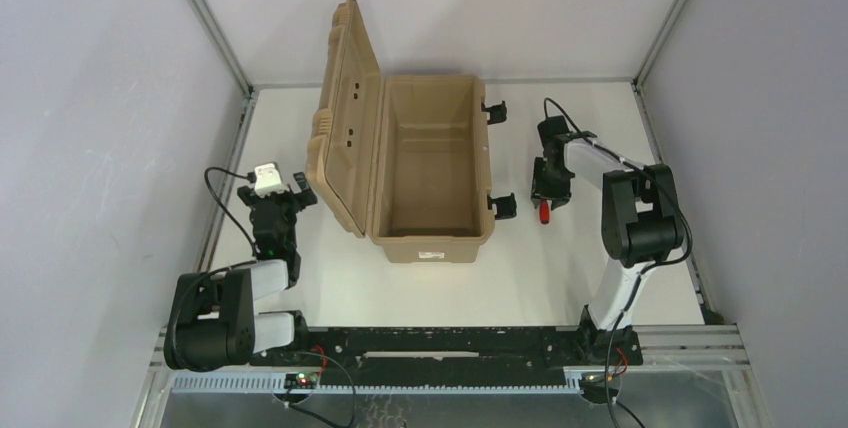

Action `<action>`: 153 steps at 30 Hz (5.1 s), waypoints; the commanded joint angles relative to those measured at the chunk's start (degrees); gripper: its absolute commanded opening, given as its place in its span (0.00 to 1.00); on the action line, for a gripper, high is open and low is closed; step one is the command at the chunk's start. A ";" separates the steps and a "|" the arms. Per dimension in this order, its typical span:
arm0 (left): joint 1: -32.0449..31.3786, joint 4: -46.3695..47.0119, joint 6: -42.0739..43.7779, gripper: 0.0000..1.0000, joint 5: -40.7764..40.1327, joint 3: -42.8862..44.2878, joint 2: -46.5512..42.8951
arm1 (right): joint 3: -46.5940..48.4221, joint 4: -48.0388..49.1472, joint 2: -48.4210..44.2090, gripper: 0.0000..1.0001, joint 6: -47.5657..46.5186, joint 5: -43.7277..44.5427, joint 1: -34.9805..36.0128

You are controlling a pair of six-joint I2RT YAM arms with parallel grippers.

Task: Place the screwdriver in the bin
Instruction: Pick up the screwdriver from the center of the board, then place the screwdriver in the bin.

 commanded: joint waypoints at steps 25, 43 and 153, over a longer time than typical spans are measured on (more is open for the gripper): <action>0.10 1.68 0.84 1.00 -0.08 0.35 -0.20 | -0.77 2.53 -3.63 0.13 -1.53 -12.53 -3.15; 0.10 1.68 0.79 1.00 -0.07 0.29 -0.18 | 1.16 4.22 -12.41 0.13 -0.50 -35.85 -9.52; 0.09 1.68 0.79 1.00 -0.03 0.27 -0.23 | 50.12 -17.54 32.56 0.29 21.42 0.92 30.75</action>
